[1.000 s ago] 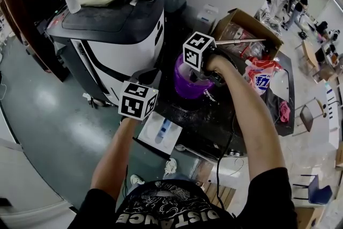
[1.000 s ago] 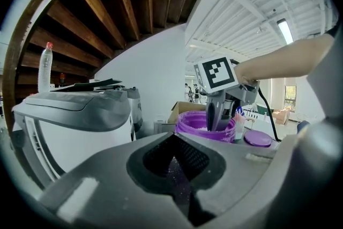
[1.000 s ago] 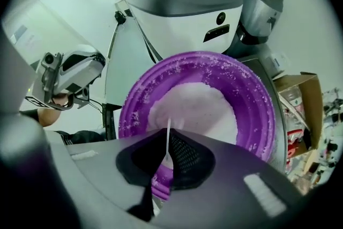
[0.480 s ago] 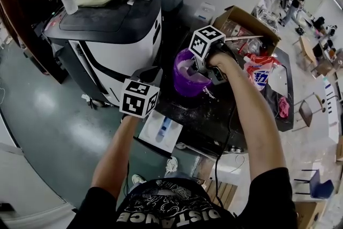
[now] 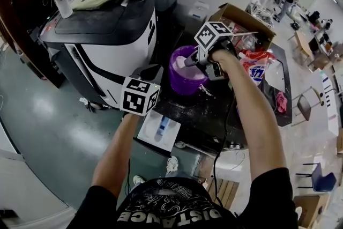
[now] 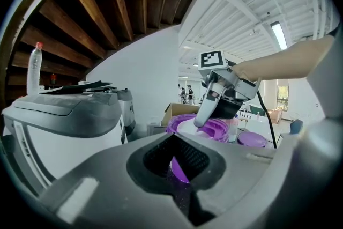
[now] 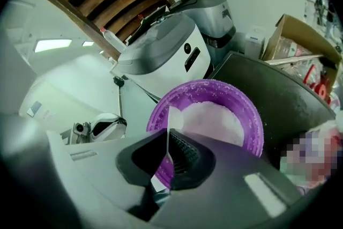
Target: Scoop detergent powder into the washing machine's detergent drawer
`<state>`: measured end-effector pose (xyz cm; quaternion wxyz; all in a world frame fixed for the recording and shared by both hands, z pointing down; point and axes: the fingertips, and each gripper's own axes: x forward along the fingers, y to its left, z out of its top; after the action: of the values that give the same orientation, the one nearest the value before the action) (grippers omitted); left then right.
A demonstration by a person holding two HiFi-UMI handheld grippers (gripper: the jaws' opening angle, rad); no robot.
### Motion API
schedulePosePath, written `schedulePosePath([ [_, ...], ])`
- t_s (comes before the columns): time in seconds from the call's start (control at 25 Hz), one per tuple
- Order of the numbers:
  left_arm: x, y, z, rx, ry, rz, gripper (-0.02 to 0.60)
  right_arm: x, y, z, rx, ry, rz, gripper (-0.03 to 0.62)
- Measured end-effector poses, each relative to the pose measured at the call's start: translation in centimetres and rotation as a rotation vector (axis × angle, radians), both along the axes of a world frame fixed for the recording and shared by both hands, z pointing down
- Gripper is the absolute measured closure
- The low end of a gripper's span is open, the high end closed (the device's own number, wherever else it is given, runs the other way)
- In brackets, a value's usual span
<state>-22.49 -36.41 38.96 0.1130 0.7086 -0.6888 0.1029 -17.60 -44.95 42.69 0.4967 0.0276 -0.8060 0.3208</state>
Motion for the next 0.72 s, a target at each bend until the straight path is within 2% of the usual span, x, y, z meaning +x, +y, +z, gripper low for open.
schedulePosePath([
  [0.28, 0.4, -0.4, -0.4, 0.009, -0.006, 0.007, 0.581, 0.0, -0.7, -1.4, -0.078, -0.14, 0.153, 0.556],
  [0.72, 0.4, 0.2, -1.1, 0.035, -0.009, -0.016, 0.581, 1.1, -1.8, -3.5, -0.244, -0.421, 0.418, 0.554],
])
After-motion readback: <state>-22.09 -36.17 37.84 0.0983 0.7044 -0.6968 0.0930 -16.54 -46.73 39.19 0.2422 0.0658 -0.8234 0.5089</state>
